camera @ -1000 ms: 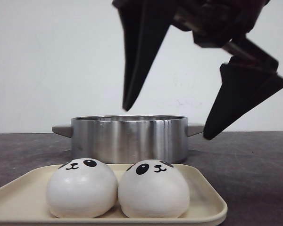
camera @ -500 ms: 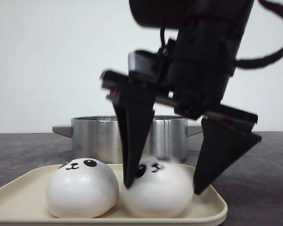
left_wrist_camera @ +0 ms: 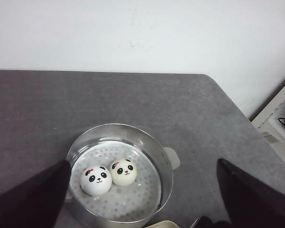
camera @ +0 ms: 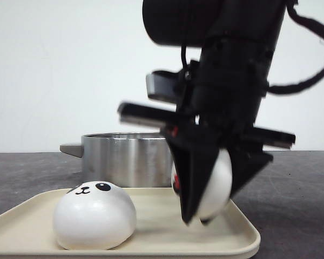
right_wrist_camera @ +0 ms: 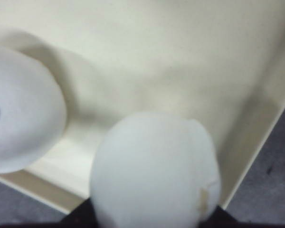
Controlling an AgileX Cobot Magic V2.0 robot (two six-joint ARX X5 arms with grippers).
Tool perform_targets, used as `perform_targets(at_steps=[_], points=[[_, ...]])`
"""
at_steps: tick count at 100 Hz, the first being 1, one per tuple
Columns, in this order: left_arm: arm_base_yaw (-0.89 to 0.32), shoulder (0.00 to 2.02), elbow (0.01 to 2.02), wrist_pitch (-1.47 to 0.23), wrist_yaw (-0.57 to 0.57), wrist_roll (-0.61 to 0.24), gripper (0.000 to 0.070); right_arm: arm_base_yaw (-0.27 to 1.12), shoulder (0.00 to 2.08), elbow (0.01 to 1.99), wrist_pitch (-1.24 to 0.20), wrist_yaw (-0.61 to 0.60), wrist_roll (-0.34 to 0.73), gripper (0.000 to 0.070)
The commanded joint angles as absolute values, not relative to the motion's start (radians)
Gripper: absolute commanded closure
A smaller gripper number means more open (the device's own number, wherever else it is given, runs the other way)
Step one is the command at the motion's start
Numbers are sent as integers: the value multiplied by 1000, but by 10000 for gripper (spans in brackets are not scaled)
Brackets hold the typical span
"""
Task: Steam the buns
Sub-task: 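Grasp the bun with the right gripper and lift it, then lower the bun into the pot and open the right gripper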
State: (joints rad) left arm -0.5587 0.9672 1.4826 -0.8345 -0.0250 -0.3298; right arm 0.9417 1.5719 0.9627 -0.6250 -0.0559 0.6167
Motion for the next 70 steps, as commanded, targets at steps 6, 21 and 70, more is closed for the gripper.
perform_targets(at_steps=[6, 21, 70], points=[[-565, 973, 1499, -823, -30, -329, 107, 953, 1475, 1084, -598, -18, 564, 688], [-565, 973, 1499, -815, -30, -329, 108, 934, 1435, 1257, -569, 54, 453, 689], [-565, 974, 1499, -807, -30, -325, 108, 695, 1706, 1423, -569, -60, 347, 690]])
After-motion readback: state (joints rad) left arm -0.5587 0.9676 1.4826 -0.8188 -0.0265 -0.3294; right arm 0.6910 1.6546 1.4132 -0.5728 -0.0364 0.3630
